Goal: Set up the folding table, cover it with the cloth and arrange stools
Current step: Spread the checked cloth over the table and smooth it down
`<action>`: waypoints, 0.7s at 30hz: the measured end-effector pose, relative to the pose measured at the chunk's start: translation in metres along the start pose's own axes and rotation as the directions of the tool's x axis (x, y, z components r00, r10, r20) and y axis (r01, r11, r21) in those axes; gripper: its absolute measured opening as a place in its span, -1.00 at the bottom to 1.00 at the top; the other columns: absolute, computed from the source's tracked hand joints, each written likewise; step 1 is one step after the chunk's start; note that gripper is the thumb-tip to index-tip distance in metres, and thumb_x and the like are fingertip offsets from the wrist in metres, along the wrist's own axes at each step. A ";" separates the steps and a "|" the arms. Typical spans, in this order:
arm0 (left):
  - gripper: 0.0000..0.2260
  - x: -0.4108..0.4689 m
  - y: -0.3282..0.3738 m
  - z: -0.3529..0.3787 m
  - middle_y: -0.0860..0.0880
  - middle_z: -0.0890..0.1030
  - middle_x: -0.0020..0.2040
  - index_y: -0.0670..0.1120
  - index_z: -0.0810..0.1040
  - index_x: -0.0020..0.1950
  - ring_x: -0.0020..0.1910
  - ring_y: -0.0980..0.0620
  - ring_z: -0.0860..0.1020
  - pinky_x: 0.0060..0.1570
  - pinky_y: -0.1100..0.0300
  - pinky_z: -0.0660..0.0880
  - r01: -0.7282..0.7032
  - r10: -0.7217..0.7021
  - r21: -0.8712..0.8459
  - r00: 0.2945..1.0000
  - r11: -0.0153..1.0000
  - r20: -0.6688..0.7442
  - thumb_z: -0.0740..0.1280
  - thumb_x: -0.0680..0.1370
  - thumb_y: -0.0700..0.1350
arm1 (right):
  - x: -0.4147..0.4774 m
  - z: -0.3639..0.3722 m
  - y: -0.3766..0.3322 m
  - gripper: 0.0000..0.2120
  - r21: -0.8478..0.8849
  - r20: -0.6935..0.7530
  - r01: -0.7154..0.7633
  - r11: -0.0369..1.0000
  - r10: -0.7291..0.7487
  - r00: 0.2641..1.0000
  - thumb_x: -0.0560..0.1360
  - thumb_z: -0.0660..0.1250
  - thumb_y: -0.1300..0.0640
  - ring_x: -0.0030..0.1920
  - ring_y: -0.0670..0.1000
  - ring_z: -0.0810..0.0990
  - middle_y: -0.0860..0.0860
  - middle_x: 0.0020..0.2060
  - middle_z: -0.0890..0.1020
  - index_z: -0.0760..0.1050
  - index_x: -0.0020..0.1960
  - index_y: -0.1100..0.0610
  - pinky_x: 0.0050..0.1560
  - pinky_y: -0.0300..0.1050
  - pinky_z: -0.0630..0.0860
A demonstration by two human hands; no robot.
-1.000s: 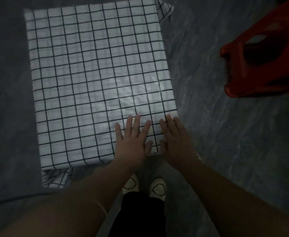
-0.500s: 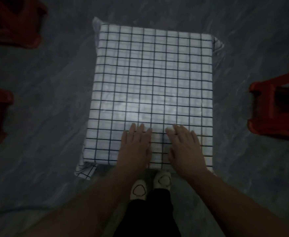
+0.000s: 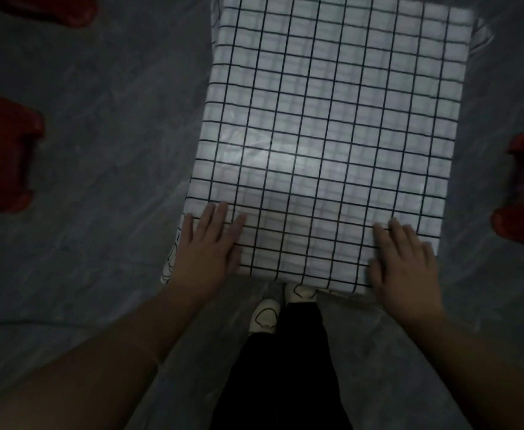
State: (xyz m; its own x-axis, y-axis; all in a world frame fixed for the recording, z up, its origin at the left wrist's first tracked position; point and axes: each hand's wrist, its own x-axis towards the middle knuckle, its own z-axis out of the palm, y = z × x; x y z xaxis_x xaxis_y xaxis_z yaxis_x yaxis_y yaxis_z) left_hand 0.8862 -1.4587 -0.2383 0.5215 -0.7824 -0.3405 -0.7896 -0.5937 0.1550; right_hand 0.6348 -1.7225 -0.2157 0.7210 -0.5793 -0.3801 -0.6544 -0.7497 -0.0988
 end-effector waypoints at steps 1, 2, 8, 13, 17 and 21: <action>-0.46 -0.003 -0.004 -0.001 -0.11 0.12 0.61 0.08 0.13 0.61 0.60 -0.13 0.03 0.48 -0.28 0.07 0.024 -0.024 -0.007 1.000 1.000 0.008 0.08 0.63 0.12 | -0.004 -0.001 0.011 -0.41 0.015 0.010 -0.010 1.000 0.010 1.000 0.57 0.09 -0.04 0.56 0.19 0.14 0.13 0.57 0.21 0.18 0.58 0.06 0.50 0.29 0.15; -0.46 -0.005 -0.007 -0.003 -0.10 0.10 0.62 0.09 0.11 0.61 0.61 -0.11 0.01 0.48 -0.28 0.09 0.037 -0.037 -0.013 0.999 0.999 0.023 0.07 0.63 0.12 | -0.006 -0.002 0.018 -0.40 0.029 0.019 -0.004 1.000 0.004 1.000 0.56 0.10 -0.04 0.56 0.20 0.15 0.14 0.57 0.21 0.19 0.58 0.07 0.49 0.27 0.18; -0.50 0.000 -0.006 -0.023 -0.05 0.20 0.58 0.13 0.23 0.55 0.58 -0.08 0.09 0.36 -0.31 0.28 0.102 -0.096 -0.048 0.989 0.994 0.112 0.06 0.59 0.12 | 0.004 -0.022 0.008 -0.42 0.040 0.045 -0.069 0.997 0.067 0.997 0.45 0.38 0.07 0.43 0.19 0.34 0.12 0.43 0.39 0.37 0.44 0.07 0.39 0.22 0.31; -0.59 0.029 0.008 -0.062 -0.07 0.47 0.36 0.07 0.47 0.32 0.40 -0.15 0.34 0.27 -0.23 0.37 0.125 -0.120 -0.064 0.989 0.990 0.084 0.08 0.52 0.09 | 0.041 -0.052 -0.023 -0.61 0.147 -0.059 -0.086 0.985 0.095 0.994 0.39 0.33 0.10 0.22 0.18 0.47 0.09 0.19 0.51 0.50 0.21 0.11 0.27 0.20 0.41; -0.59 0.084 0.034 -0.090 -0.08 0.52 0.32 0.00 0.54 0.28 0.37 -0.17 0.40 0.27 -0.15 0.42 -0.070 0.070 -0.117 0.998 0.991 -0.001 0.11 0.50 0.03 | 0.093 -0.066 -0.064 -0.53 0.197 -0.103 0.201 0.960 -0.184 0.978 0.43 0.27 0.10 0.30 0.18 0.44 0.12 0.28 0.47 0.45 0.34 0.13 0.27 0.20 0.42; -0.57 0.158 0.056 -0.090 -0.10 0.47 0.41 -0.06 0.45 0.39 0.46 -0.16 0.34 0.39 -0.12 0.34 -0.172 0.169 -0.069 0.985 0.983 -0.043 0.27 0.53 -0.02 | 0.153 -0.069 -0.100 -0.44 0.115 -0.052 0.275 0.954 -0.271 0.961 0.54 0.23 0.03 0.56 0.16 0.17 0.09 0.53 0.28 0.26 0.53 0.04 0.52 0.25 0.15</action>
State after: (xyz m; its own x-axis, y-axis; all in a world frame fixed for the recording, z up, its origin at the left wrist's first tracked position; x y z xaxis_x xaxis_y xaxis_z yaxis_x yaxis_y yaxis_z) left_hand 0.9538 -1.6328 -0.1998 0.3942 -0.8788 -0.2691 -0.8431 -0.4623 0.2748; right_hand 0.8261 -1.7582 -0.2009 0.8822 -0.3706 -0.2904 -0.4524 -0.8381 -0.3048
